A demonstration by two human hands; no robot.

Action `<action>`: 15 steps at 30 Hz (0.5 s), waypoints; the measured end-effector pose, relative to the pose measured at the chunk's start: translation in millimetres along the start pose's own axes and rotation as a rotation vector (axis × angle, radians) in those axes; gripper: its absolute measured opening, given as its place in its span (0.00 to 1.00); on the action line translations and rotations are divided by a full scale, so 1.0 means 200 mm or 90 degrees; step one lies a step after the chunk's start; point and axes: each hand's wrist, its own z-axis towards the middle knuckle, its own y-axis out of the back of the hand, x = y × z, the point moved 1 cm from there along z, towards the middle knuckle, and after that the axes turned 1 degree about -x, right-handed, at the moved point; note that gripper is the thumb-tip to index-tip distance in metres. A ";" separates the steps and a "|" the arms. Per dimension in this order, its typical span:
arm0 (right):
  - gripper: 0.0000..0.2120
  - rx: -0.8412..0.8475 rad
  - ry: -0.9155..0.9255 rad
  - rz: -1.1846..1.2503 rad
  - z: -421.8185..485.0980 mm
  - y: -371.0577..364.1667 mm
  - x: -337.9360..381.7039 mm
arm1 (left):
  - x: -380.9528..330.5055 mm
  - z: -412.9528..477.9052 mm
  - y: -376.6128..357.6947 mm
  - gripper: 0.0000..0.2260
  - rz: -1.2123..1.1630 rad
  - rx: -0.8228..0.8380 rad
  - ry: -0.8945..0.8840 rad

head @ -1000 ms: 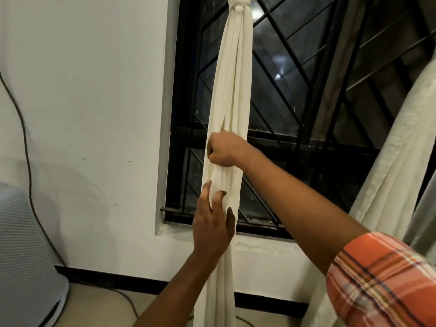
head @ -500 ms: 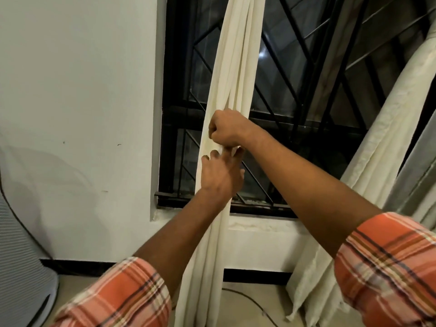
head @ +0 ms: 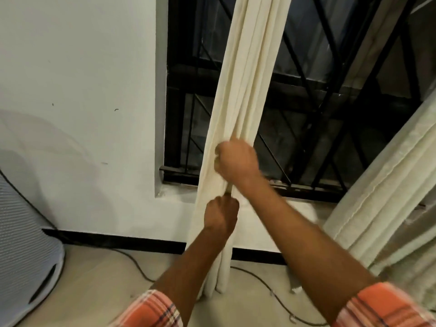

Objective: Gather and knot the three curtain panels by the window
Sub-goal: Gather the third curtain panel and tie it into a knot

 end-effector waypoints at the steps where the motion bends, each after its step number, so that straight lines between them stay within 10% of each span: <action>1: 0.10 0.102 -0.001 -0.012 -0.11 -0.16 0.01 | 0.02 -0.04 -0.12 0.02 -0.020 0.022 0.014; 5: 0.09 0.244 -0.013 -0.006 -0.34 -0.44 -0.01 | 0.06 -0.18 -0.32 0.06 -0.087 0.060 0.038; 11: 0.12 -0.245 0.042 0.017 -0.05 -0.01 -0.01 | 0.05 -0.18 -0.29 0.11 -0.096 0.035 0.043; 15: 0.10 -0.234 -0.012 -0.009 0.09 0.11 -0.02 | 0.02 -0.24 -0.32 0.07 -0.113 0.047 0.033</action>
